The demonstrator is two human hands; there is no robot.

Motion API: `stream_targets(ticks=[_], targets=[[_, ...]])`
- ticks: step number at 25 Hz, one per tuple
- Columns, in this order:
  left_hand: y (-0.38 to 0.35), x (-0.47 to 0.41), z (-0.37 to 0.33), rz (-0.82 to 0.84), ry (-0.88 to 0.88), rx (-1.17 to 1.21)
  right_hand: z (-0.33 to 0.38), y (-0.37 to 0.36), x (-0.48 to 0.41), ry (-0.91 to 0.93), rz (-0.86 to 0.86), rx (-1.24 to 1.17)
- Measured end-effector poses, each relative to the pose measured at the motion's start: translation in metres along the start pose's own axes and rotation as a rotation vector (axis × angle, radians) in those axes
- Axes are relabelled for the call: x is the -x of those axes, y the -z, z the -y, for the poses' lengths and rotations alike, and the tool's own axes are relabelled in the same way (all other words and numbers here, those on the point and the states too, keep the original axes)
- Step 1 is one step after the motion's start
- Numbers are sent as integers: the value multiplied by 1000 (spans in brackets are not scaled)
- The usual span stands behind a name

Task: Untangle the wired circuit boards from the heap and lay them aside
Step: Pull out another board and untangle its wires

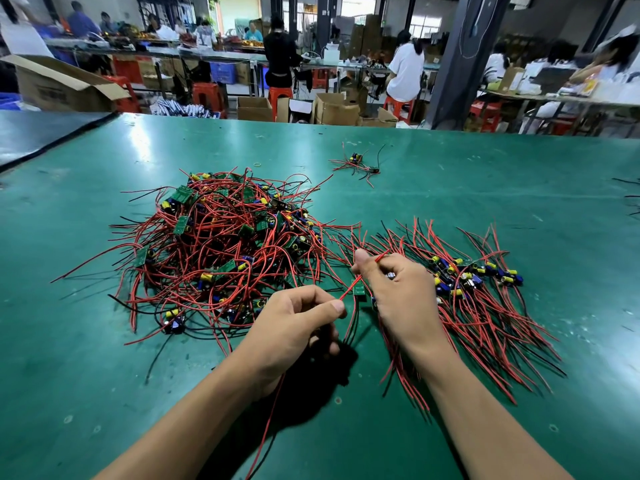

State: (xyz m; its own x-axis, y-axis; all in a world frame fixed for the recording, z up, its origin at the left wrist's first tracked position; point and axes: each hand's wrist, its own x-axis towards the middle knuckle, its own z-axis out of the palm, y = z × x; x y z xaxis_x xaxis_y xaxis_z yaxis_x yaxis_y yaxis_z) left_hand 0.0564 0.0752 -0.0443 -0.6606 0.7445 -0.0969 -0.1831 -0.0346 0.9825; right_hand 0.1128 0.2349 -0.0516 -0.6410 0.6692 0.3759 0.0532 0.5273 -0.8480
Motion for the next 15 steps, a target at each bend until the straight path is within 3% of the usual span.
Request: stream_targets(ticks=[4, 7, 9, 12, 15], targets=[[1, 0, 0, 30, 15, 13, -8, 4, -5, 1, -75, -42], [4, -1, 4, 6, 57, 46, -3, -5, -1, -233, 85, -444], [7, -2, 5, -27, 86, 76, 0, -10, 3, -332, 232, -582], [8, -5, 6, -68, 75, 108, 5, -13, 12, -349, 535, -563], [9, -6, 8, -65, 63, 75, 4, -12, 13, -232, 489, -388]])
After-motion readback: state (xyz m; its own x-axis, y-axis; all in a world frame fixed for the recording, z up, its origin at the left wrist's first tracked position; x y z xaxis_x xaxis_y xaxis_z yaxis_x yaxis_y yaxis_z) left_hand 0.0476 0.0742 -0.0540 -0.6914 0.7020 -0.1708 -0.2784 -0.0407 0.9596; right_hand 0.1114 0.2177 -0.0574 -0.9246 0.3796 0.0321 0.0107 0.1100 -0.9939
